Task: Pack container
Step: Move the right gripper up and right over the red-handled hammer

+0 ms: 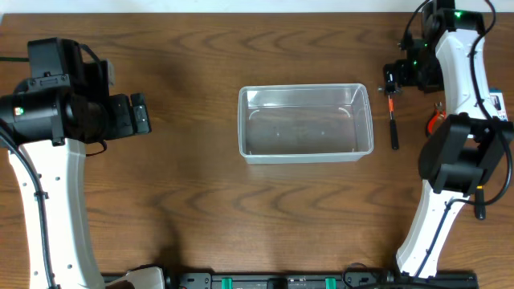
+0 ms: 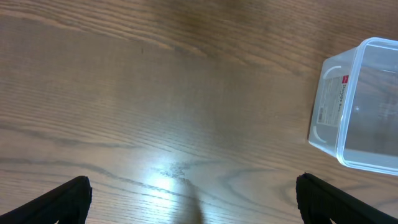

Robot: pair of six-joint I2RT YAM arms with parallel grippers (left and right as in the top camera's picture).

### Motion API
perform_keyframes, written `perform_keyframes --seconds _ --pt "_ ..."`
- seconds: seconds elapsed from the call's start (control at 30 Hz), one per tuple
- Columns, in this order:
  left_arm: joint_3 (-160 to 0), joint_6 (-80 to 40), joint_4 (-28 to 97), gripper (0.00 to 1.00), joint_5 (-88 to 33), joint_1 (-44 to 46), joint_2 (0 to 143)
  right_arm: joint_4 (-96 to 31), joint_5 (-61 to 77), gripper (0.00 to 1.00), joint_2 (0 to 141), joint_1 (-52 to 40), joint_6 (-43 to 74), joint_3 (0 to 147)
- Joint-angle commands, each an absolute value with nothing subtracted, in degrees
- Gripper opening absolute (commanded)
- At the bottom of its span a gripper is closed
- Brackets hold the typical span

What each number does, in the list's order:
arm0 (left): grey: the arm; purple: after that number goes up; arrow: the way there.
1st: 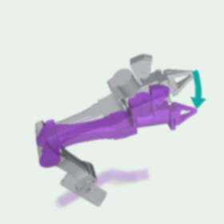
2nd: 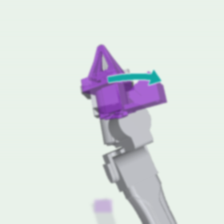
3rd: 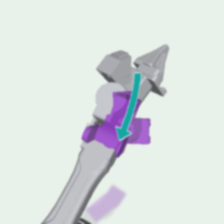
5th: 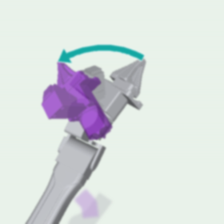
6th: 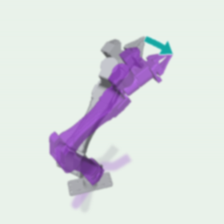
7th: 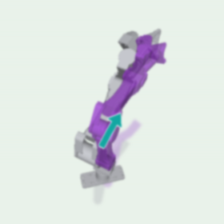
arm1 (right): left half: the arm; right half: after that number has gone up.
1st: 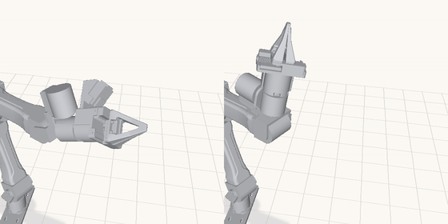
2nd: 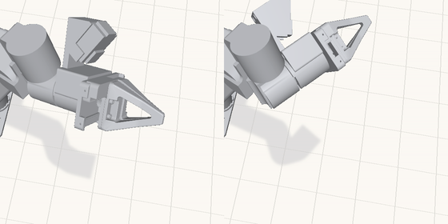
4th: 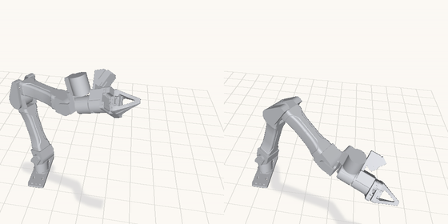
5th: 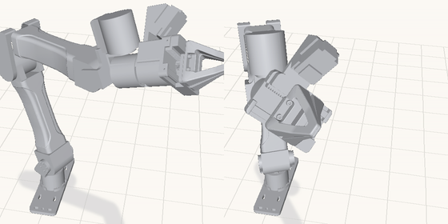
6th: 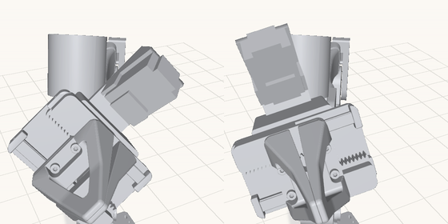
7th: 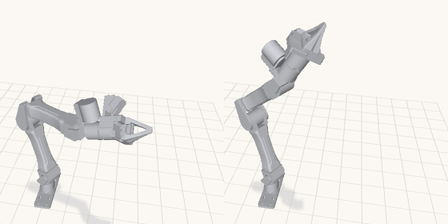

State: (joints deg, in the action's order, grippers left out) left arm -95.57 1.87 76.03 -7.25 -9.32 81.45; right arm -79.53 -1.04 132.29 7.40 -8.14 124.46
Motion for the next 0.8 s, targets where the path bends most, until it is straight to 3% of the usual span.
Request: perform_keyframes --seconds 0.0,0.77 --pt "-96.60 1.67 76.27 0.98 -6.79 -9.58 81.62 -79.18 -0.60 0.99 134.17 7.64 -7.53 125.45" --pt "-96.60 1.67 76.69 0.98 -6.79 -9.58 81.62 -74.02 -0.60 0.99 139.61 7.86 -7.16 123.17"
